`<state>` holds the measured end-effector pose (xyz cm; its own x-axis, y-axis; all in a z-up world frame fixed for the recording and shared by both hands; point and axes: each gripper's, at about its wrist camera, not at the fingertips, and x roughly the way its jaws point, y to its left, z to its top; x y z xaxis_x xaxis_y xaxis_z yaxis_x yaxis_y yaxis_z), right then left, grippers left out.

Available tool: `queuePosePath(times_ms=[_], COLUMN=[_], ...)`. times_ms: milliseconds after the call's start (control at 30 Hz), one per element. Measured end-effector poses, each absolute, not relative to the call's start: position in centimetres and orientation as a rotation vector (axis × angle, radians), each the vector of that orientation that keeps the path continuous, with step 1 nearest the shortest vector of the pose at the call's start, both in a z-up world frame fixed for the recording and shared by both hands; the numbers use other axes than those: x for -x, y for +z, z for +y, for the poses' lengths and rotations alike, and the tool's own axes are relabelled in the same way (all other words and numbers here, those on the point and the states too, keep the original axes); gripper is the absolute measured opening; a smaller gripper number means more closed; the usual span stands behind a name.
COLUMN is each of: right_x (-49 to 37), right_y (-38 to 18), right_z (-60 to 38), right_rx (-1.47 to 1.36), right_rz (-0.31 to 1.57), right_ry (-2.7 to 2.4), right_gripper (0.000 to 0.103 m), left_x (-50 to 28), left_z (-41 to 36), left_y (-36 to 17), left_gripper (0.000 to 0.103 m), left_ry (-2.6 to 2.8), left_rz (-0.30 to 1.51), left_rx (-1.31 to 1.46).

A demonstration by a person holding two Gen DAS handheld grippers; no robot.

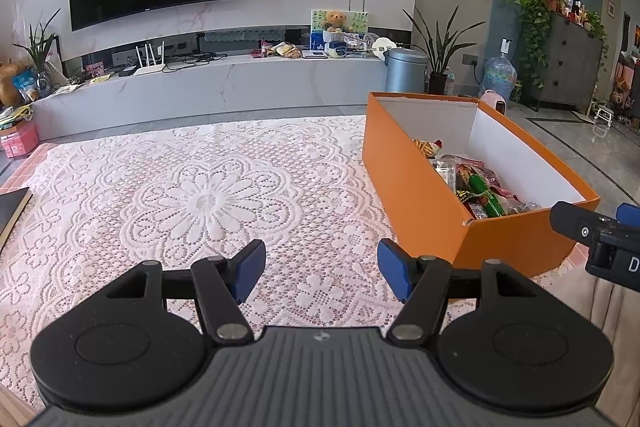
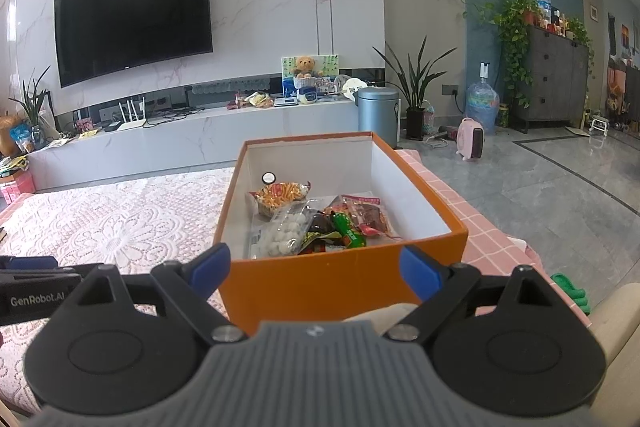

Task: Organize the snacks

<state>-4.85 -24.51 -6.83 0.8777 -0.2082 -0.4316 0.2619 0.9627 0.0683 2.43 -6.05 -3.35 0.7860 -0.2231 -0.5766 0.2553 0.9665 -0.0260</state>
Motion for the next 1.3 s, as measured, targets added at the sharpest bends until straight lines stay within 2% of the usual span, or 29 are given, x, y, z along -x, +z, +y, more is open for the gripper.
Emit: queuePosePath(times_ms=[967,1300], right_x=[5.22,5.24], right_y=[-6.74,-6.79], right_z=[-24.34,-24.19], right_rx=[-0.103,-0.092], right_rz=[0.433,0.431], right_ry=[-0.253,-0.254], right_gripper=[0.090,0.090], left_x=[-2.19,-2.04], left_z=[-5.65,-6.04], left_y=[-3.08,-3.00], left_gripper=[0.076,0.079], left_ry=[-0.248,-0.260], left_rz=[0.612,0.611], left_rx=[-0.052,-0.068])
